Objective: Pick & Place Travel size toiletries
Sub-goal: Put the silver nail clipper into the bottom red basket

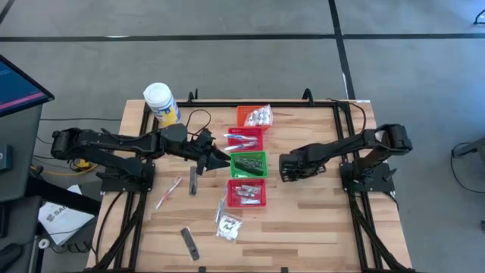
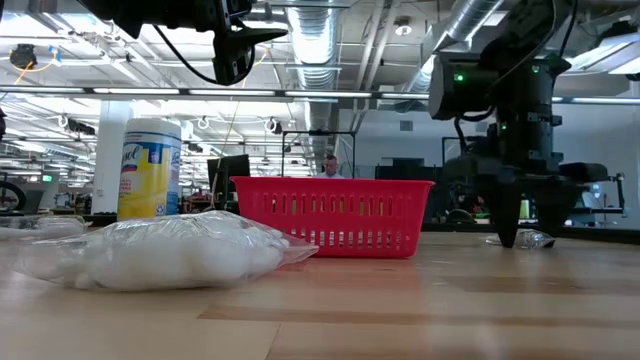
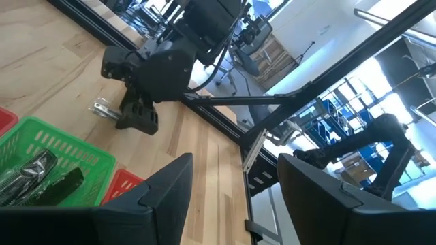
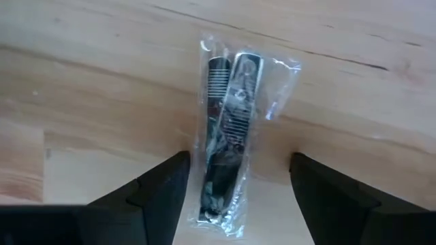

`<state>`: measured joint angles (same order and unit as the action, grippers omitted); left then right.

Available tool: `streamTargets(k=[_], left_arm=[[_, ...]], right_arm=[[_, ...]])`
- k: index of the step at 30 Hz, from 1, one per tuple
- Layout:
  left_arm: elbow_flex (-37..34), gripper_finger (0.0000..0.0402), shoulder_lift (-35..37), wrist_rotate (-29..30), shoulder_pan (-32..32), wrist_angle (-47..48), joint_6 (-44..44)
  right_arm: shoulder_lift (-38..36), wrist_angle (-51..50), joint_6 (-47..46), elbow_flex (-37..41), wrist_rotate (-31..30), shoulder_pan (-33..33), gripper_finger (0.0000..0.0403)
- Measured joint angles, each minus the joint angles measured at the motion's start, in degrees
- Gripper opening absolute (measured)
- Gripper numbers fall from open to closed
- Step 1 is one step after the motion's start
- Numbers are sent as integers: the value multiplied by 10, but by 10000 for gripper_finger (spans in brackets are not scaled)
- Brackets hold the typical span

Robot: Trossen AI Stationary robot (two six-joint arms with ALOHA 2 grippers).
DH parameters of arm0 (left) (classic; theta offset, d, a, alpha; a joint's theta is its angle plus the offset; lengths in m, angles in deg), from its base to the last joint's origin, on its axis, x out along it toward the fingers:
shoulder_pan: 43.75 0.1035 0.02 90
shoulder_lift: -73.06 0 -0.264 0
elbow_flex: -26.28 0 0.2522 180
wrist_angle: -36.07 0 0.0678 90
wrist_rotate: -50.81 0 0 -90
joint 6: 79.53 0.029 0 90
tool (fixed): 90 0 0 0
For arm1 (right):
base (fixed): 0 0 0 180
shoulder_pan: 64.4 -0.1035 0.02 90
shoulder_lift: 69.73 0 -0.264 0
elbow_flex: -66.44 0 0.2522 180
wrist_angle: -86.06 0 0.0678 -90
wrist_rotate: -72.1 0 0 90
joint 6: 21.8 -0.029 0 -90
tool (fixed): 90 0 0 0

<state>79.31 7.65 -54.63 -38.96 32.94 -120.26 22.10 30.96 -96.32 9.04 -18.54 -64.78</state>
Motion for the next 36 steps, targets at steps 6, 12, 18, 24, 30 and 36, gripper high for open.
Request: streamTargets(k=[6,12,18,24,30,36], left_arm=[[0,209,0,0,0,0,-2],[0,209,0,0,0,0,-1],[0,209,0,0,0,-1,0],[0,209,0,4,0,-1,4],[0,209,0,4,0,-1,4],[0,209,0,4,0,-1,4]], right_arm=[[17,-8,4,-19,-7,-9,242],[19,-2,17,-25,-6,-3,178],[20,13,35,-26,-5,-4,82],[19,12,45,-26,-6,-4,45],[10,13,44,-25,-2,-4,65],[-24,0,36,-23,10,-4,59]])
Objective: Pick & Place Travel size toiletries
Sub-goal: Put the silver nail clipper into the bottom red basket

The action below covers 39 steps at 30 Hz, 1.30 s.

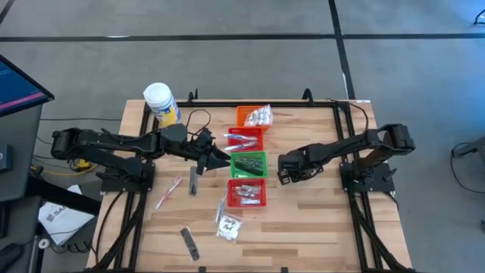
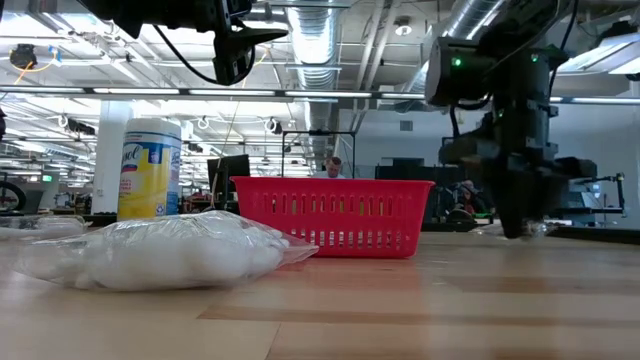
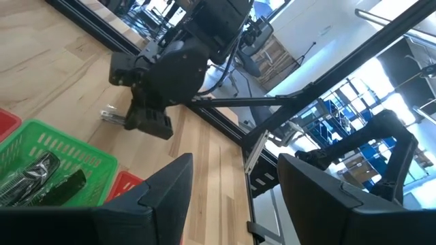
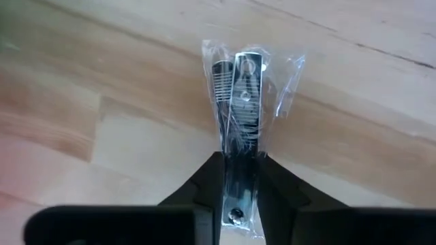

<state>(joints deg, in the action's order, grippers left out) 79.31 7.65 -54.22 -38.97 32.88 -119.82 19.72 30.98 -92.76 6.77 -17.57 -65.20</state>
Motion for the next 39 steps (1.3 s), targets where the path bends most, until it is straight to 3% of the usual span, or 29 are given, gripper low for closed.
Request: streamTargets(k=[3,10,21,31,39], left_arm=[[0,209,0,0,0,0,0],[0,209,0,0,2,0,0],[0,209,11,-14,41,38,0],[0,209,78,-15,117,147,30],[0,209,124,-15,123,179,41]], right_arm=[[-19,-2,0,0,1,0,45],[-62,-2,18,-22,0,-7,54],[-45,-41,164,-216,-24,-11,46],[114,-132,320,-463,-29,-24,55],[262,-227,435,-631,-15,-40,55]])
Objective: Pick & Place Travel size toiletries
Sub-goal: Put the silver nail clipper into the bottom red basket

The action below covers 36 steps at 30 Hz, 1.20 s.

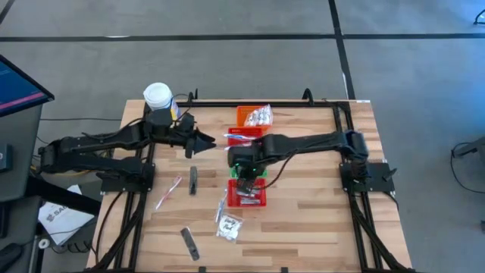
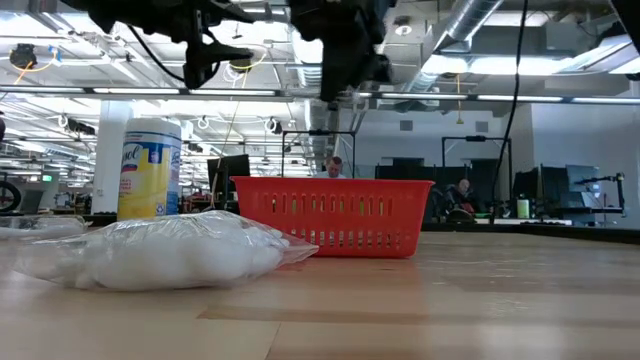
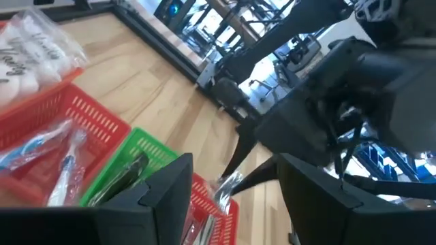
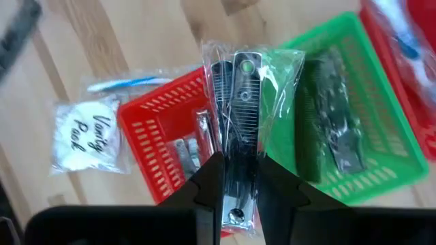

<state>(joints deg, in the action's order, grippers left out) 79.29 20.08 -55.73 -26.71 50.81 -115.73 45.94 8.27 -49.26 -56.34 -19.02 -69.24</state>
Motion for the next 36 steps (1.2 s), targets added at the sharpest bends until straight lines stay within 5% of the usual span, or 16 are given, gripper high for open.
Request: streamTargets(k=[13,36], left_arm=[[0,209,30,-3,-2,42,4],[0,209,30,-3,-7,42,3]], right_arm=[[79,-20,143,-36,58,-23,55],[140,19,153,-30,55,-45,56]])
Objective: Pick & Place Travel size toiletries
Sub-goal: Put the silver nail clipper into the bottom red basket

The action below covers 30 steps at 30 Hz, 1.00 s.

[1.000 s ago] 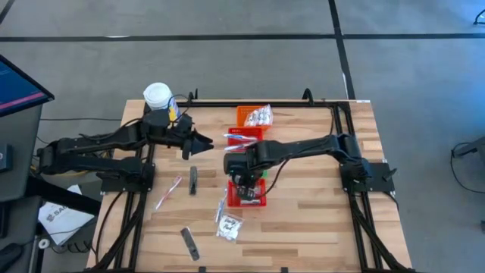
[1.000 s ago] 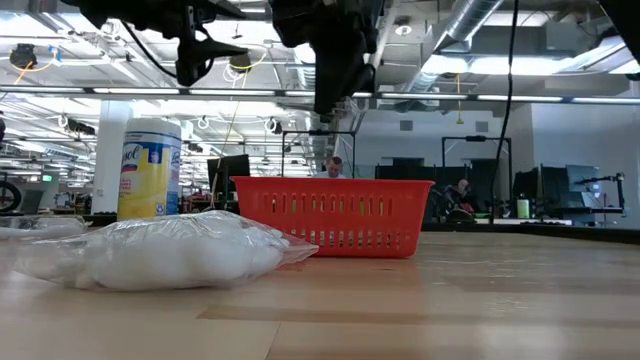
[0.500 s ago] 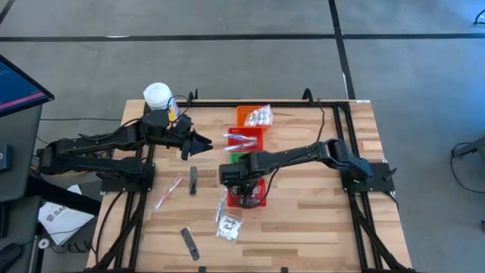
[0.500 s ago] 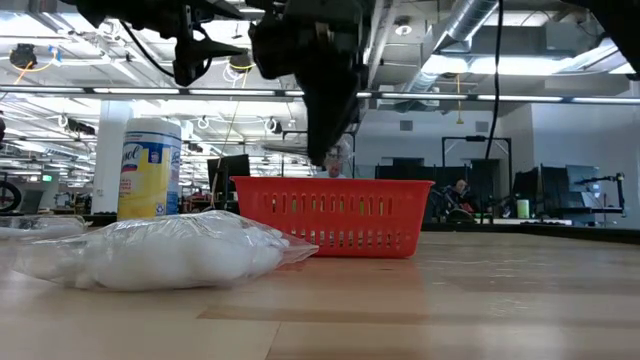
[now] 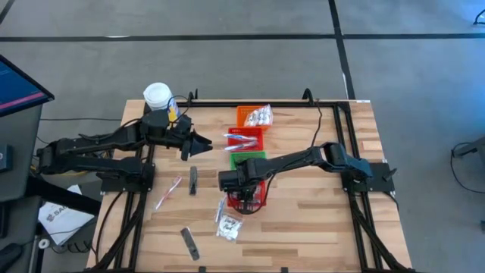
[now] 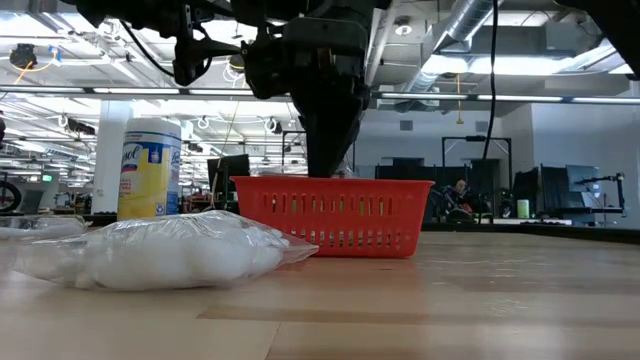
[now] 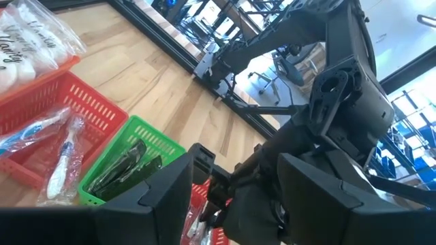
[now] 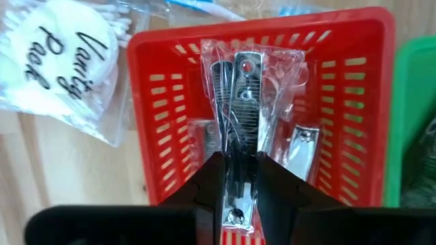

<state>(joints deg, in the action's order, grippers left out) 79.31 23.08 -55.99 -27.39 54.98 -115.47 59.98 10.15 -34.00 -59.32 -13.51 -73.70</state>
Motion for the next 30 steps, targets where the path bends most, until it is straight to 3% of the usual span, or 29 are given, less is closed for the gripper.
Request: streamTargets(k=[6,13,25,30], left_arm=[[0,209,0,0,0,0,-2],[0,209,0,0,0,0,-4],[0,209,0,1,0,0,-5],[0,209,0,1,0,0,-5]], right_arm=[[0,2,15,2,-17,-2,56],[0,31,3,59,1,-2,56],[0,37,6,60,18,-1,58],[0,37,1,60,18,-1,77]])
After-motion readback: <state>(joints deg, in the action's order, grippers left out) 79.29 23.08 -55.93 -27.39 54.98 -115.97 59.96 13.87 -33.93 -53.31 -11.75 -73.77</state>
